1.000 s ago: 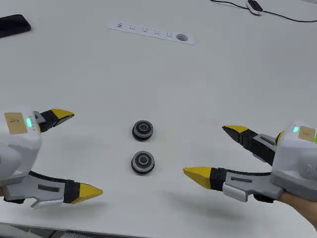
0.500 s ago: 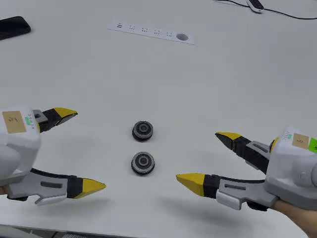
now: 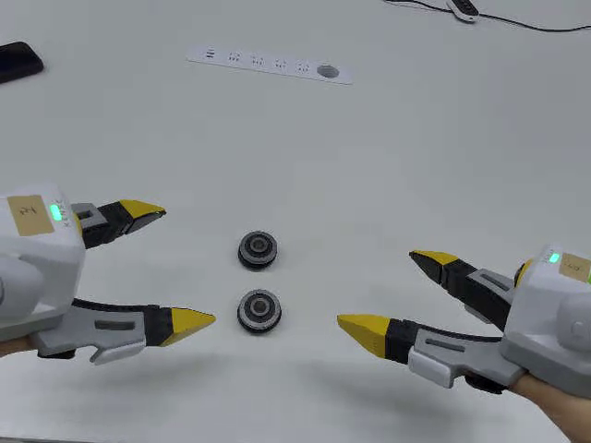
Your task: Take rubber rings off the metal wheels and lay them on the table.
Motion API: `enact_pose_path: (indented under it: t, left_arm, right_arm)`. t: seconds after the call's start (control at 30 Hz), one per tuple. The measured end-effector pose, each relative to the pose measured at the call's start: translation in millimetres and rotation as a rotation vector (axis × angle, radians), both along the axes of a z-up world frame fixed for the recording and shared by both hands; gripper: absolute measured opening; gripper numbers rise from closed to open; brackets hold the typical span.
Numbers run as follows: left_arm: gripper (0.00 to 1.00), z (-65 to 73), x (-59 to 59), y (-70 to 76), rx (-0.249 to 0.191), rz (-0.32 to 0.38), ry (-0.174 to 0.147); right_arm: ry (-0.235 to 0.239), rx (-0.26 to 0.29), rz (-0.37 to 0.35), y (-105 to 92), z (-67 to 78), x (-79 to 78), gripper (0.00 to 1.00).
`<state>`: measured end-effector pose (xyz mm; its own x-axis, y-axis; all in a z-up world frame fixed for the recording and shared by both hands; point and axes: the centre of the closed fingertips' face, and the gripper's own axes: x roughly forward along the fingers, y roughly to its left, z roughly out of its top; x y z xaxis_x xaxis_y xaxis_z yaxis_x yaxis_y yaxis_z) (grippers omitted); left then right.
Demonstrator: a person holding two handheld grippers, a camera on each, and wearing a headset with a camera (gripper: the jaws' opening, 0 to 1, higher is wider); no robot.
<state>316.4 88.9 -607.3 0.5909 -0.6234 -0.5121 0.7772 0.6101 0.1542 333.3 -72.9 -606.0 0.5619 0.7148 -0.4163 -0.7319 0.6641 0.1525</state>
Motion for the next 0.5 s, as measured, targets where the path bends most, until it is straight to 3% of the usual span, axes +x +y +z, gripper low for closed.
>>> enact_pose_path:
  t: [0.13,0.27,0.4,0.5]
  left_arm:
    - [0.69,-6.9,-4.0,-13.6,-0.010,-0.024,0.019]
    - [0.65,-11.2,-3.0,-23.3,-0.029,-0.023,0.032]
    - [0.61,-15.9,-0.7,-25.2,-0.007,-0.023,0.035]
    - [0.59,-15.5,1.3,-25.8,-0.020,-0.015,0.041]
  right_arm:
    - [0.008,0.020,-0.025,-0.4,0.9,0.3,0.73]
    - [0.039,0.007,-0.020,2.2,-5.8,-4.9,0.73]
    - [0.078,0.016,-0.014,4.3,-8.0,-8.9,0.67]
    - [0.078,0.034,-0.025,3.4,-5.4,-6.0,0.62]
